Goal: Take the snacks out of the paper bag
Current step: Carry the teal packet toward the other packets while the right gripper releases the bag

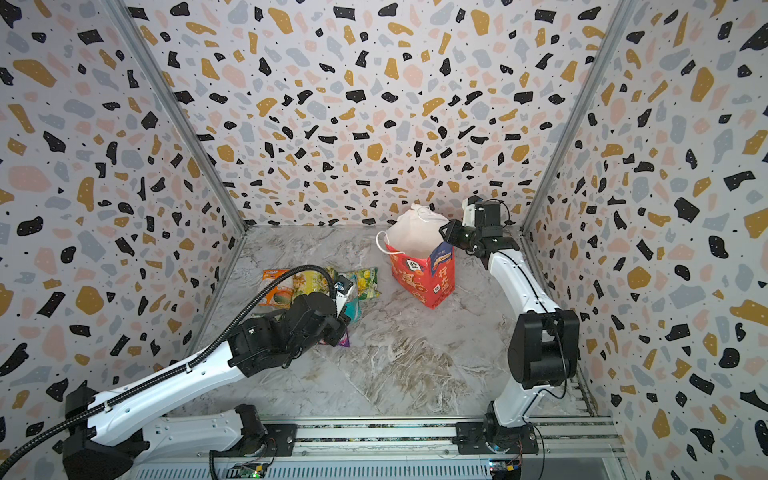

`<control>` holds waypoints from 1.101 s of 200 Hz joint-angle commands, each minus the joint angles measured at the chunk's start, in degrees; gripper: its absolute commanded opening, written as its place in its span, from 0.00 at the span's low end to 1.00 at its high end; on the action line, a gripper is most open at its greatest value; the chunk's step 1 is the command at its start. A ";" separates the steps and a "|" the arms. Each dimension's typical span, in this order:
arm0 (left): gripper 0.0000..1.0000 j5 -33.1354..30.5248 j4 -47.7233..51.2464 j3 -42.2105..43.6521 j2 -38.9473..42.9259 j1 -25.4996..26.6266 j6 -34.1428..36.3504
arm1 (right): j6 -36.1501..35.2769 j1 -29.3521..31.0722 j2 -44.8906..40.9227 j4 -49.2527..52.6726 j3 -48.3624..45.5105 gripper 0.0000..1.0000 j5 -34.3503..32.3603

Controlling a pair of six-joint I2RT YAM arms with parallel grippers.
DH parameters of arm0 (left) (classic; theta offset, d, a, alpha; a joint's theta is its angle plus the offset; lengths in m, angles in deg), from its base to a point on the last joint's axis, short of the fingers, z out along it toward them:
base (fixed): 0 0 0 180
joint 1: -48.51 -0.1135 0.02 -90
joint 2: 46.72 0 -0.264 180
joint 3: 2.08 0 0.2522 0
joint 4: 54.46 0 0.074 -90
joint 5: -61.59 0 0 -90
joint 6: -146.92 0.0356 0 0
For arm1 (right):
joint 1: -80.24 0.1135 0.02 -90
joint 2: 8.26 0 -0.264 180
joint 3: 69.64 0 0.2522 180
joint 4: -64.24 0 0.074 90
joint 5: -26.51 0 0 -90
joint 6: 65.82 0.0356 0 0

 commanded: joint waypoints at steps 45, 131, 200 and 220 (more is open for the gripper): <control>0.00 -0.43 -9.19 -1.28 -5.34 0.04 -7.49 | -1.56 -0.02 -1.89 0.87 6.94 0.70 -1.32; 0.00 -1.54 1.11 -13.17 -23.54 0.44 -13.33 | -3.05 -2.68 -6.87 5.95 12.89 0.83 -3.88; 0.00 -10.72 17.45 -24.52 -32.93 2.36 -12.89 | 5.35 -2.75 -30.65 -16.21 -20.01 0.84 -8.35; 0.00 -10.92 20.31 -26.52 -35.51 2.52 -11.77 | 5.94 -1.78 -35.53 -20.04 -28.10 0.84 -9.99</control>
